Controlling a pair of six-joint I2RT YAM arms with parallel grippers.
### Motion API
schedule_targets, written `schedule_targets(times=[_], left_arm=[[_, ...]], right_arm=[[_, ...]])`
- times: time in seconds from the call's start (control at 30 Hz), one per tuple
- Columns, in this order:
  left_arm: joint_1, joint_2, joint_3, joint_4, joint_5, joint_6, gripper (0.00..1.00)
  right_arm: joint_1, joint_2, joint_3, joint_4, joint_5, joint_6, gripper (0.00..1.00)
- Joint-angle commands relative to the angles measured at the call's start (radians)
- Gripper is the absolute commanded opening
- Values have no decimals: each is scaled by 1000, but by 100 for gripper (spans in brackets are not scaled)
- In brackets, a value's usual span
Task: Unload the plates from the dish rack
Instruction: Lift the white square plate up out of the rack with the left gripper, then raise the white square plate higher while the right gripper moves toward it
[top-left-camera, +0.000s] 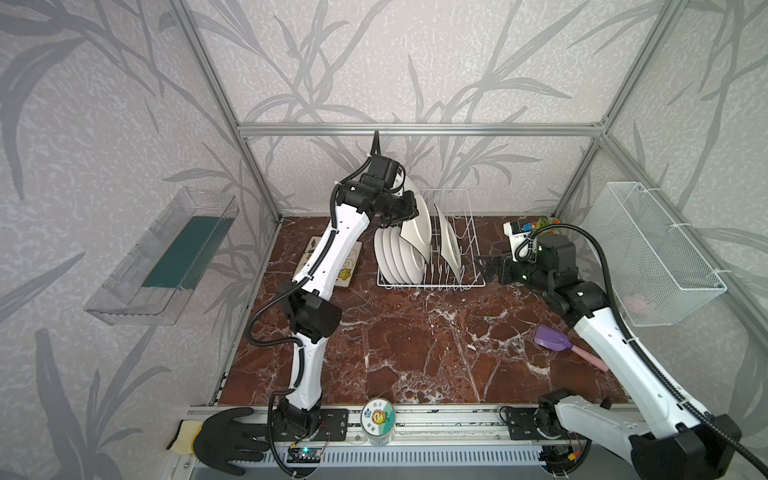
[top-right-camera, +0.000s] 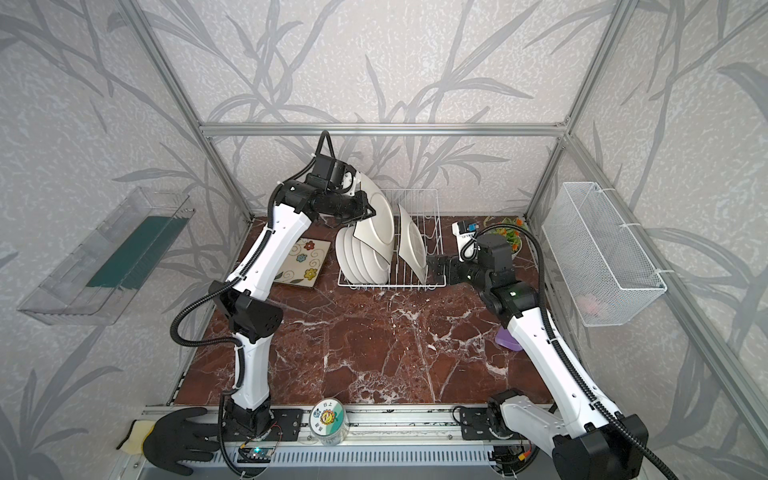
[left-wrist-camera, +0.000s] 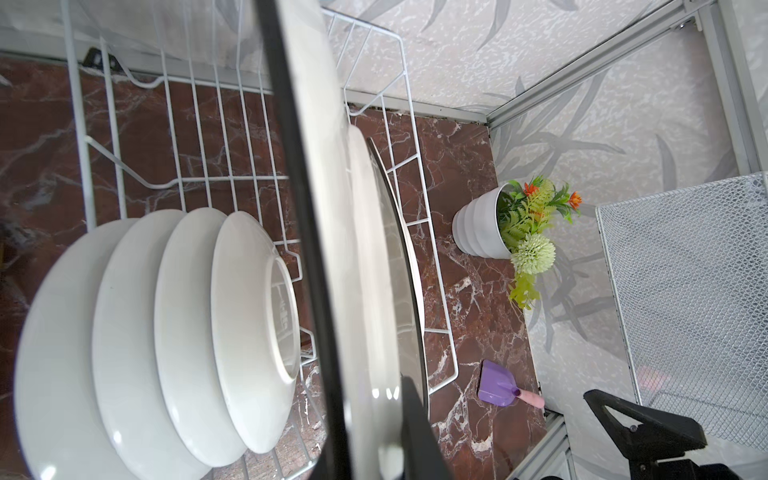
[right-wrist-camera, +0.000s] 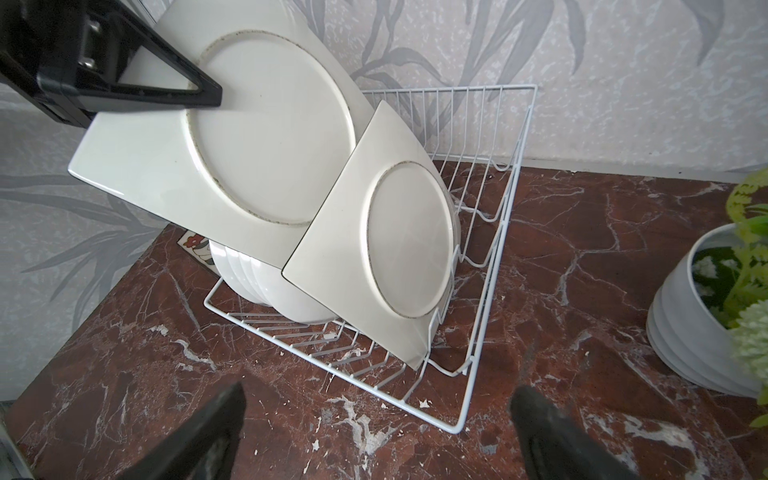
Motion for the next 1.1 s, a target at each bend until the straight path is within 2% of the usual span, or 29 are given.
schedule_targets(times=[0.0,0.27,0.47,0.6,0.87,1.07], left_arm=[[5,-119,101,101,-1,72,0],[4,-157,103,148,9,193,0],[0,-190,93,160,15,331,0],[-14,-244,1,220,-35,486,0],[-22,-291,-60,245,-59,669,0],[-23,-375,-250,377,-141,782,0]], right_arm=[[-4,4,28,24,-21,15,99],[-4,-2,41,22,-29,25,99],[-4,1,60,27,-36,36,99],[-4,4,78,41,-37,49,99],[-5,27,102,103,-69,109,99],[-13,77,189,58,-62,234,99]])
